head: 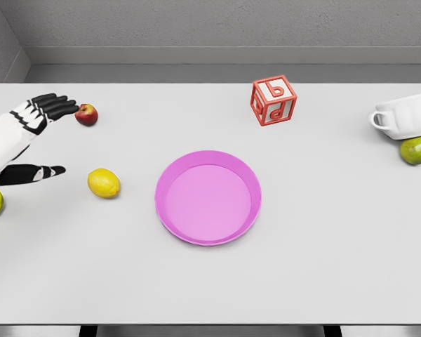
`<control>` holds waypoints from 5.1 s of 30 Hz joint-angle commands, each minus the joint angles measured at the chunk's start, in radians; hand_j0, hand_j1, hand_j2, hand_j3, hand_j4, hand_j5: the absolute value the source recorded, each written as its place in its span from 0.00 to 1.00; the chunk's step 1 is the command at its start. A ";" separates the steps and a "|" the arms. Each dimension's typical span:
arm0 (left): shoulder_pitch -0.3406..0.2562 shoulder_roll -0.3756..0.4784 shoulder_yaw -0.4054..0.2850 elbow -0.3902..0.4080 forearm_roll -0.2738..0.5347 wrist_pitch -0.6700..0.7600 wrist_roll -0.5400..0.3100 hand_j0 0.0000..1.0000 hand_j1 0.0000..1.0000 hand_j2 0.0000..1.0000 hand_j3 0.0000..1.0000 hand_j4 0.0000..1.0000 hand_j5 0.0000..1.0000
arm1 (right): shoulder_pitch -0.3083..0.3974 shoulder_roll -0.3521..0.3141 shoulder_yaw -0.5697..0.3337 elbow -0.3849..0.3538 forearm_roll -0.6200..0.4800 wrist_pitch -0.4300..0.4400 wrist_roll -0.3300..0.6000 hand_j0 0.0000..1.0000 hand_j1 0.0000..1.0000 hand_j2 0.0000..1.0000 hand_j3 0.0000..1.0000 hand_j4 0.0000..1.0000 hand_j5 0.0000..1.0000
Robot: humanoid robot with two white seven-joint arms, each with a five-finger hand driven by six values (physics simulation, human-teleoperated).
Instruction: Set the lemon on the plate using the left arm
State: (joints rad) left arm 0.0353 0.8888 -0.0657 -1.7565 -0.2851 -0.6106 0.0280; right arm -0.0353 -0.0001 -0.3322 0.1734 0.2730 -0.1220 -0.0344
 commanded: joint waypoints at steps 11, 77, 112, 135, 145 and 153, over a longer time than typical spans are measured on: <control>0.005 0.001 0.001 0.011 -0.008 0.000 -0.025 1.00 1.00 1.00 1.00 1.00 1.00 | 0.000 0.000 0.001 0.001 -0.001 0.001 -0.002 1.00 1.00 1.00 1.00 1.00 1.00; -0.285 -0.143 -0.229 0.233 -0.226 0.000 -0.494 0.85 0.85 0.85 0.85 0.85 0.85 | 0.000 0.000 0.002 0.001 -0.001 0.001 -0.002 1.00 1.00 1.00 1.00 1.00 1.00; -0.313 -0.198 -0.212 0.172 -0.241 0.000 -0.514 0.53 0.53 0.53 0.53 0.53 0.53 | 0.000 0.000 0.001 0.001 -0.001 0.001 -0.002 1.00 1.00 1.00 1.00 1.00 1.00; -0.310 -0.424 -0.313 0.051 -0.240 0.000 -0.546 0.57 0.57 0.57 0.57 0.57 0.57 | 0.000 0.000 0.002 0.001 -0.001 0.001 -0.002 1.00 1.00 1.00 1.00 1.00 1.00; -0.313 -0.442 -0.295 0.054 -0.244 0.000 -0.545 1.00 1.00 1.00 1.00 1.00 1.00 | 0.000 0.000 0.001 0.001 -0.001 0.001 -0.002 1.00 1.00 1.00 1.00 1.00 1.00; -0.222 -0.321 -0.010 0.101 -0.220 0.000 -0.543 1.00 1.00 1.00 1.00 1.00 1.00 | 0.000 0.000 0.002 0.001 -0.001 0.001 -0.002 1.00 1.00 1.00 1.00 1.00 1.00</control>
State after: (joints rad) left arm -0.1703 0.5411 -0.1425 -1.6741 -0.5167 -0.6138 -0.5165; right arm -0.0353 -0.0001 -0.3304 0.1747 0.2718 -0.1212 -0.0369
